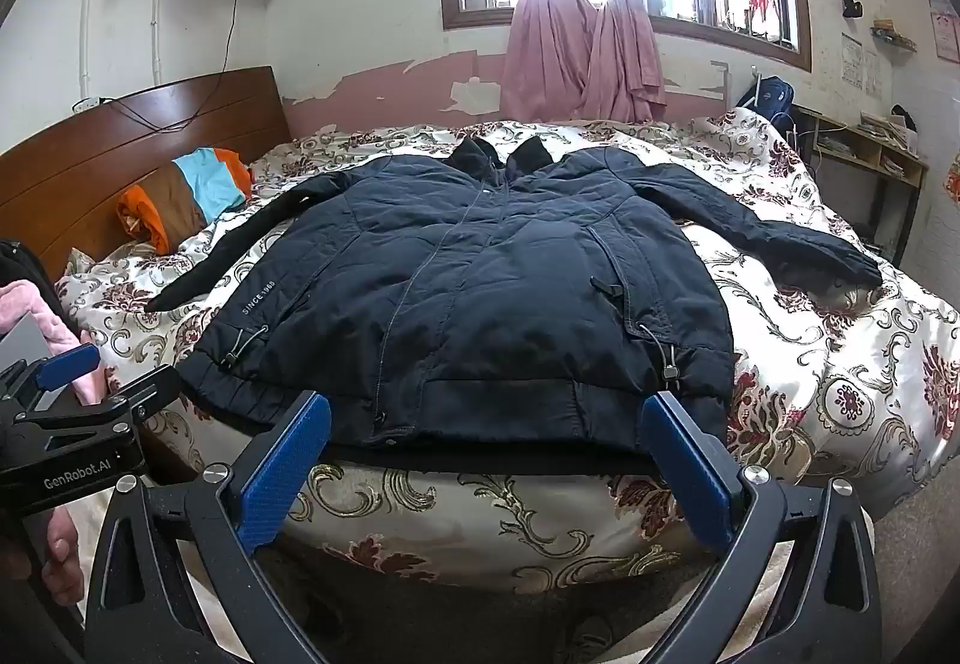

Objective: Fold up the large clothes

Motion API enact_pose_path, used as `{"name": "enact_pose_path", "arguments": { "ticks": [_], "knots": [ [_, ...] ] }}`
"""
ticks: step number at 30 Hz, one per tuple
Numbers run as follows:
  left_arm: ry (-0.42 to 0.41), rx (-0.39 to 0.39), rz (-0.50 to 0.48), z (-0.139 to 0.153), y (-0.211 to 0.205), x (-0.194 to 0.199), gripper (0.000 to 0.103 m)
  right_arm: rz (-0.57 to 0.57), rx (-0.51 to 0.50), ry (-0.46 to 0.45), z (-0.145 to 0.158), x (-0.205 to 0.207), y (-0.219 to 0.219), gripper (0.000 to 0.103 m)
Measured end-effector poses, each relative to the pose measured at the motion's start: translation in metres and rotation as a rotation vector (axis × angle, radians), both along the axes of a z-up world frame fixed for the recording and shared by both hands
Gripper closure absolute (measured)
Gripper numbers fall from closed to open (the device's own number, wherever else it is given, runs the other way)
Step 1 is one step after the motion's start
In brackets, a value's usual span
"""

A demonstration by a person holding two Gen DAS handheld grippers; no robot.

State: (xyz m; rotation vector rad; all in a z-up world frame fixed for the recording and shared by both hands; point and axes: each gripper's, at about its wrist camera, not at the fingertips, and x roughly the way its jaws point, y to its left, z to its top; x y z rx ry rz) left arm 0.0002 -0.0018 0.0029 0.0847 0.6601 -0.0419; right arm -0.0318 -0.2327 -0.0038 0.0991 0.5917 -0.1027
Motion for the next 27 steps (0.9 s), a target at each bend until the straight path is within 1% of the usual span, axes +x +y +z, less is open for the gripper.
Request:
{"name": "enact_pose_path", "arguments": {
  "ticks": [27],
  "knots": [
    [-0.004,-0.005,-0.003,0.0015,-0.0005,-0.0003,0.004,0.002,0.002,0.003,-0.0010,0.0009,0.0005,0.001]
  ]
}}
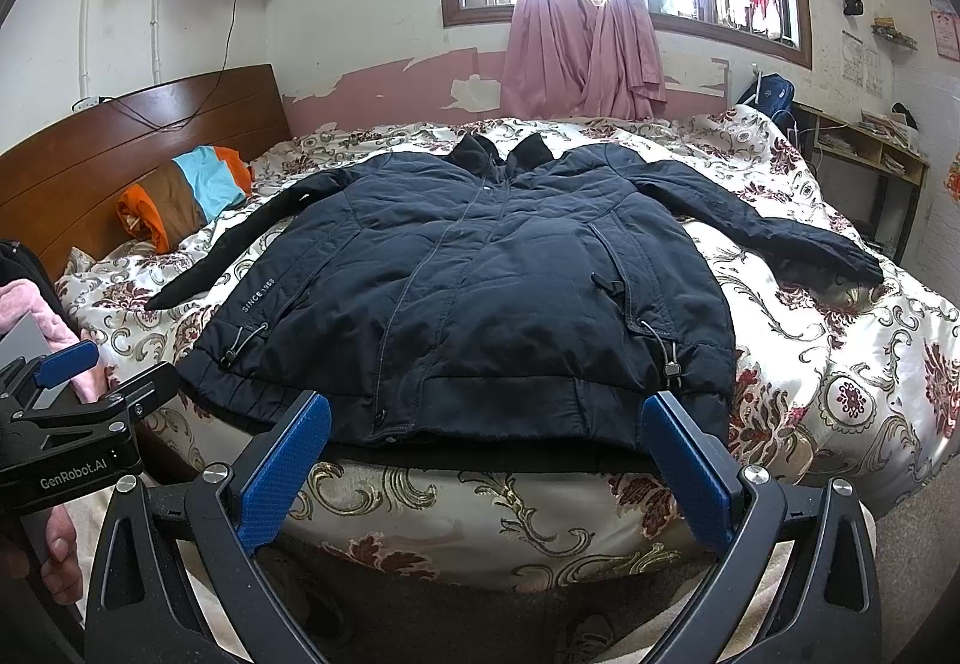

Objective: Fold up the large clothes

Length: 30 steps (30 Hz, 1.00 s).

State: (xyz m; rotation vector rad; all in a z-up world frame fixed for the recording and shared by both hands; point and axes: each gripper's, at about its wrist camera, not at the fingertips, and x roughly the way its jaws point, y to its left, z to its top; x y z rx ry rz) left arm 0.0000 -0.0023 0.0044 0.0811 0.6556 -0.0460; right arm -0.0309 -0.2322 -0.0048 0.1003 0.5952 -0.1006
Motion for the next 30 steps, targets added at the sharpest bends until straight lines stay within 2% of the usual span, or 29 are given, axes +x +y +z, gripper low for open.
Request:
{"name": "enact_pose_path", "arguments": {
  "ticks": [30],
  "knots": [
    [-0.001,0.001,0.000,-0.0001,-0.0010,-0.0006,0.004,0.000,0.001,0.003,-0.0037,0.0009,-0.0001,0.001]
  ]
}}
